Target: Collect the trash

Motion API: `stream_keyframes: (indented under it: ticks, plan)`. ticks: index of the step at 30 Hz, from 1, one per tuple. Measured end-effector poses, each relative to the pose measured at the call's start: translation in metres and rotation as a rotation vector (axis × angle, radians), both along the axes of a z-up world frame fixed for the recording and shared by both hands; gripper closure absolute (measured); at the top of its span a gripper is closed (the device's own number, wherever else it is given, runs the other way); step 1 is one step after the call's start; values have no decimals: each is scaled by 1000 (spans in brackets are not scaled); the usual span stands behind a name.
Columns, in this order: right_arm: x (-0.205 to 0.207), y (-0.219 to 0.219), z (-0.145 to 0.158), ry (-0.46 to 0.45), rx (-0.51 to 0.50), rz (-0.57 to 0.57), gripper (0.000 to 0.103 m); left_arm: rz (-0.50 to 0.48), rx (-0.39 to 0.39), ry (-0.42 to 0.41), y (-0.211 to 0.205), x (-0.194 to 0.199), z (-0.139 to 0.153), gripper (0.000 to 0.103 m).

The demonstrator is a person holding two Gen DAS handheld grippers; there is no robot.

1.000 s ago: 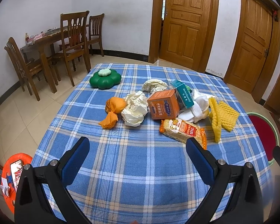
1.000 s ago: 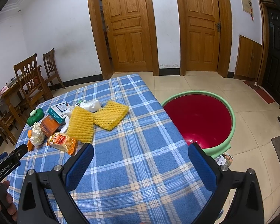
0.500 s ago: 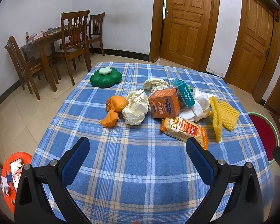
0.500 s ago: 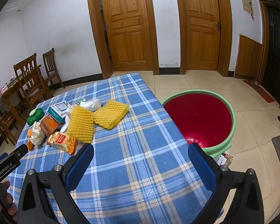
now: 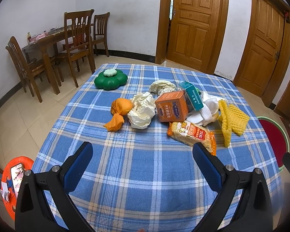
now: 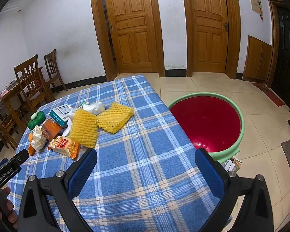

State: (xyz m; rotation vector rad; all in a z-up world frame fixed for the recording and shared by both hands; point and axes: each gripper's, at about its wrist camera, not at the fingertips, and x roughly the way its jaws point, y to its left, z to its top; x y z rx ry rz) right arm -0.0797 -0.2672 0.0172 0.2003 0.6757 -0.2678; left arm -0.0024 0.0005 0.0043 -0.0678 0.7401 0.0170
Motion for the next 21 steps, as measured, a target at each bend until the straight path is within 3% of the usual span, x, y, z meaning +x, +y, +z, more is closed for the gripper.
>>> stream_keyframes:
  ticks: [21]
  plan:
    - [-5,4,-4,-5,8,1,0,-1,3,-4,11,-1,2,2]
